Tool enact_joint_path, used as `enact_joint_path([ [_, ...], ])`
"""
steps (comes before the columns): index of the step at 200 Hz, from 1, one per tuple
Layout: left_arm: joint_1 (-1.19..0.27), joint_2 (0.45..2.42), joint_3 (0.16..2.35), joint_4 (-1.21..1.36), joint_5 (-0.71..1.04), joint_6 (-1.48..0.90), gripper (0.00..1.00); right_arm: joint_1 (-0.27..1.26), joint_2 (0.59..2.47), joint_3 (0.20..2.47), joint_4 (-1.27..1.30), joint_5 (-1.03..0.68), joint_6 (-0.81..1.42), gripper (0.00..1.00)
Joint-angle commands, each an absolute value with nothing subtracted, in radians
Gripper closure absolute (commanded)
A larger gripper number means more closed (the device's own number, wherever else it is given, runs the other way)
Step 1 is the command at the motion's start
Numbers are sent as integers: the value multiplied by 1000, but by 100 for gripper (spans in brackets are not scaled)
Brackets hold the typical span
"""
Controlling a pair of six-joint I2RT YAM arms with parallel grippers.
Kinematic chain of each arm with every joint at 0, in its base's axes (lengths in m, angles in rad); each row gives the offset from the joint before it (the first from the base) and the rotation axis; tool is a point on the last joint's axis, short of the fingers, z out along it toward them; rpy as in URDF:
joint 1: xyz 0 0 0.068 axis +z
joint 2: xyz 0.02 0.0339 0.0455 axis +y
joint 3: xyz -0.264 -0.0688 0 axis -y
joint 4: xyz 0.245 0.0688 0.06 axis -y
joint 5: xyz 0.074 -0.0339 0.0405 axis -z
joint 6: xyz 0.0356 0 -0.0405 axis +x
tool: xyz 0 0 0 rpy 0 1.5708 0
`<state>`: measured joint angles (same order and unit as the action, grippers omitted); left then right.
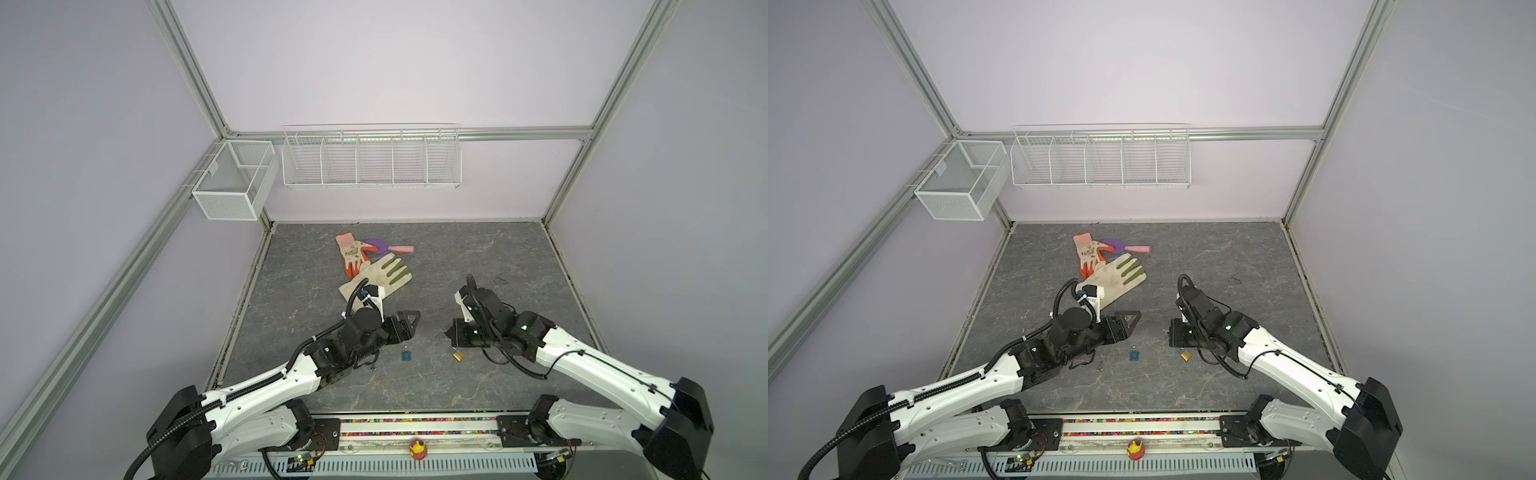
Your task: Unlock with the key
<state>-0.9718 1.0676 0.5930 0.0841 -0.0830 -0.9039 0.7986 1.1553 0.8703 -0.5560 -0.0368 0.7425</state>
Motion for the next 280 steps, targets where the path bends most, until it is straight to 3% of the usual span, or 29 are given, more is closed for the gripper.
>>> enact_joint_path([
  [1,-977,1110,615,231,-53,-902,19,802,1208,930,-439,-123,769,93],
  [108,-979,1225,630,361,-44,-904,54,802,1226,928,-336,-175,819,93],
  [151,-979,1242,634,366,-54,-920,73,802,1218,925,-343,-171,819,93],
  [252,-979,1255,630,380,-50,-930,100,802,1197,913,-349,-158,818,93],
  [280,-979,1256,630,387,-45,-931,100,801,1189,913,-351,-158,815,94],
])
